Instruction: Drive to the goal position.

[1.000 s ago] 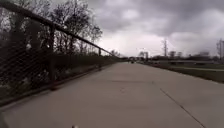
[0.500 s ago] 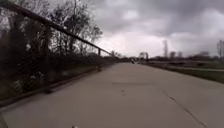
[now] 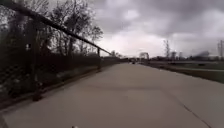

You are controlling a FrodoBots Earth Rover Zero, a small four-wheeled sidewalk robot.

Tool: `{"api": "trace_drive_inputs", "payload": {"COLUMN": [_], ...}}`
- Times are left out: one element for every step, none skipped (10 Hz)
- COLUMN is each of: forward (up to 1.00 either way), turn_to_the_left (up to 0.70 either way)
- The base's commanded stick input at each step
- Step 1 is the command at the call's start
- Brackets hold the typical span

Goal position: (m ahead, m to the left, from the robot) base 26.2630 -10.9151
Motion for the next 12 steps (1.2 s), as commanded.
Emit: {"api": "trace_drive_inputs", "payload": {"forward": [1.00, 1.00, 1.00, 1.00, 1.00, 1.00, 1.00, 1.00, 1.00, 1.00, 1.00, 1.00], "turn_to_the_left": [0.00, 0.00, 0.00, 0.00, 0.00, 0.00, 0.00, 0.00, 0.00, 0.00, 0.00, 0.00]}}
